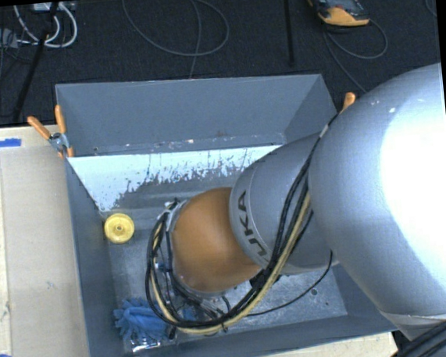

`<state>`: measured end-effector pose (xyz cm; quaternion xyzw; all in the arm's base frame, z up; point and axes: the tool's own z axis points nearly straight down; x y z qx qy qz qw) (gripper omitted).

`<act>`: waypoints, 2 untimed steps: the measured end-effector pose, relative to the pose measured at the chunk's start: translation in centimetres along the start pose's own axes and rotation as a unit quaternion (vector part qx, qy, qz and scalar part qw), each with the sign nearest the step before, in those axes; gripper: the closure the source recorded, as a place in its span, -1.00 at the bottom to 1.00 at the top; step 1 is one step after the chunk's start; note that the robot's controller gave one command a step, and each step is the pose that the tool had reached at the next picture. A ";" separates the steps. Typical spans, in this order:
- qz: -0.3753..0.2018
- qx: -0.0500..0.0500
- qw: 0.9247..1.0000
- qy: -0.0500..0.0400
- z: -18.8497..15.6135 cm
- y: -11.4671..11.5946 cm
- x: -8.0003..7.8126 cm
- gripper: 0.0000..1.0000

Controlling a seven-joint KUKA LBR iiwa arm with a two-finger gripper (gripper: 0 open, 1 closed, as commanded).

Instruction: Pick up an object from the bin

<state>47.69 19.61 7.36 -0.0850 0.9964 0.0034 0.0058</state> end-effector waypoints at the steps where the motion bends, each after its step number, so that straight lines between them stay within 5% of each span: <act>1: 0.001 0.000 1.000 0.000 0.0 0.0 0.0 1.00; 2: 0.007 0.003 1.000 0.010 -4.3 -0.1 0.5 1.00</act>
Offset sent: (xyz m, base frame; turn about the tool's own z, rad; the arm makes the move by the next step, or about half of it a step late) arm -0.0040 0.0018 0.1256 0.0371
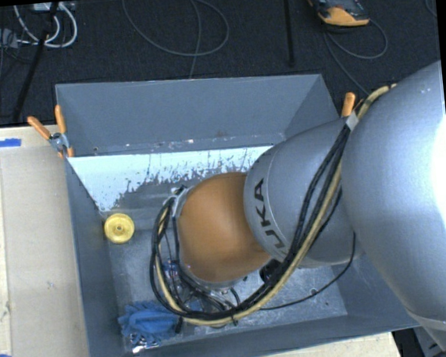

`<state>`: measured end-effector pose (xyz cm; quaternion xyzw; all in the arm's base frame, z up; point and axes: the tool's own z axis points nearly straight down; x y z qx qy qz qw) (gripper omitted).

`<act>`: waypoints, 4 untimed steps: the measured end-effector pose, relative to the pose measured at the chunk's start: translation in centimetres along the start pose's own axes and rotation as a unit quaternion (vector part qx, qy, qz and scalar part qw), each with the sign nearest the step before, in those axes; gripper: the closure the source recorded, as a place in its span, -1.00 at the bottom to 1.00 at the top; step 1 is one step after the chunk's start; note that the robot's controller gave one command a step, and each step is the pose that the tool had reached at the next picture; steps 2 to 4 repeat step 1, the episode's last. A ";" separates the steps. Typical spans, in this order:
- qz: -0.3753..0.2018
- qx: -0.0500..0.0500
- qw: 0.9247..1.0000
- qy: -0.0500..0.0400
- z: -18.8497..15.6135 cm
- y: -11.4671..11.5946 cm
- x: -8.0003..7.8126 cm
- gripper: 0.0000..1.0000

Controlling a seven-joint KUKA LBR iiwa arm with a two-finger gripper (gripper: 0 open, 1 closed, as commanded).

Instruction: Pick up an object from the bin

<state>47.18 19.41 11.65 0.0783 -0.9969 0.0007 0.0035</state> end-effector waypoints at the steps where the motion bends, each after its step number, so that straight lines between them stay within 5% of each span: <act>1: 0.005 -0.002 1.000 -0.008 -1.5 0.4 -1.6 1.00; 4: 0.005 -0.002 1.000 -0.008 -1.5 0.4 -1.6 1.00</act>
Offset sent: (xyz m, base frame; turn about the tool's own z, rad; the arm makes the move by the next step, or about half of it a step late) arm 0.0147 -0.0123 0.0604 0.0038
